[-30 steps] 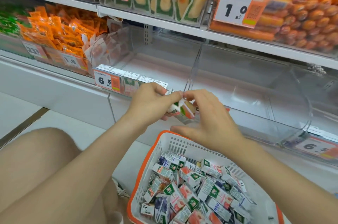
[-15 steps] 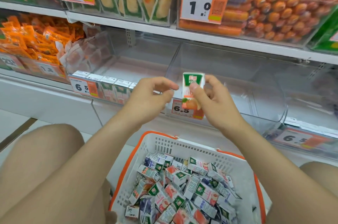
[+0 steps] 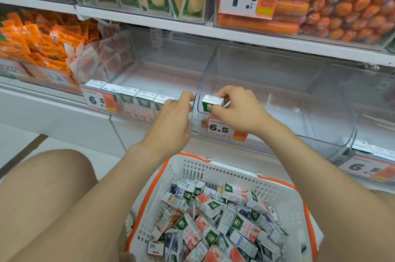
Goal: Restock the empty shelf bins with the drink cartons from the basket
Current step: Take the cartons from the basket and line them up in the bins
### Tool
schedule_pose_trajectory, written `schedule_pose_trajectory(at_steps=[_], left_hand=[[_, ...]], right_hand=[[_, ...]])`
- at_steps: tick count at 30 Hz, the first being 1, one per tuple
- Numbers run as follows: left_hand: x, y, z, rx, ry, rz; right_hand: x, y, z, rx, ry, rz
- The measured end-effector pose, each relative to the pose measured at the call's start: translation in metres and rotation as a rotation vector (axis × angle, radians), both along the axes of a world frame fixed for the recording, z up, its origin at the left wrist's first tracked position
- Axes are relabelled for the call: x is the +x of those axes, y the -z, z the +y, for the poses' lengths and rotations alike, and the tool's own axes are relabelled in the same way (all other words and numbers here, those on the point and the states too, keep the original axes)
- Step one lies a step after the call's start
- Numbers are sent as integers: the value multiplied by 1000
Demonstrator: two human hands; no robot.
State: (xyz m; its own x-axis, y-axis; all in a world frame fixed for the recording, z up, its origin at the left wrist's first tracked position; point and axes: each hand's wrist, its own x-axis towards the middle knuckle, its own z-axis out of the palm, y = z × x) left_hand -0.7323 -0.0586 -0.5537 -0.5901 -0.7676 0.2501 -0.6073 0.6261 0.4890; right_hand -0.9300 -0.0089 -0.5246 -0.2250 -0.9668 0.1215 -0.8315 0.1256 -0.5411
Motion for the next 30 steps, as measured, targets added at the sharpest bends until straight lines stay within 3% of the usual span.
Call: schedule_pose_trajectory(at_steps=[4, 8, 11, 13, 16, 18, 20, 24, 30], left_hand=[[-4, 4, 0, 14, 29, 26], [-8, 6, 0, -23, 52, 30], [-7, 8, -3, -24, 90, 29], [-4, 9, -1, -30, 104, 35], [-3, 9, 18, -200, 42, 77], [-9, 11, 39, -363, -24, 92], [-14, 23, 59, -363, 9, 14], [-22, 74, 84, 16, 209, -355], [-30, 155, 103, 310, 463, -775]], right_hand=[[1, -3, -3, 187, -122, 82], [-4, -1, 3, 175, -150, 159], [-5, 4, 21, 101, -118, 187], [-3, 7, 40, -52, -63, 219], [12, 3, 75, -244, -111, 231], [24, 5, 99, -92, -192, 229], [33, 16, 118, 163, -272, 304], [21, 60, 148, 606, -373, 456], [-25, 142, 181, 935, -302, 418]])
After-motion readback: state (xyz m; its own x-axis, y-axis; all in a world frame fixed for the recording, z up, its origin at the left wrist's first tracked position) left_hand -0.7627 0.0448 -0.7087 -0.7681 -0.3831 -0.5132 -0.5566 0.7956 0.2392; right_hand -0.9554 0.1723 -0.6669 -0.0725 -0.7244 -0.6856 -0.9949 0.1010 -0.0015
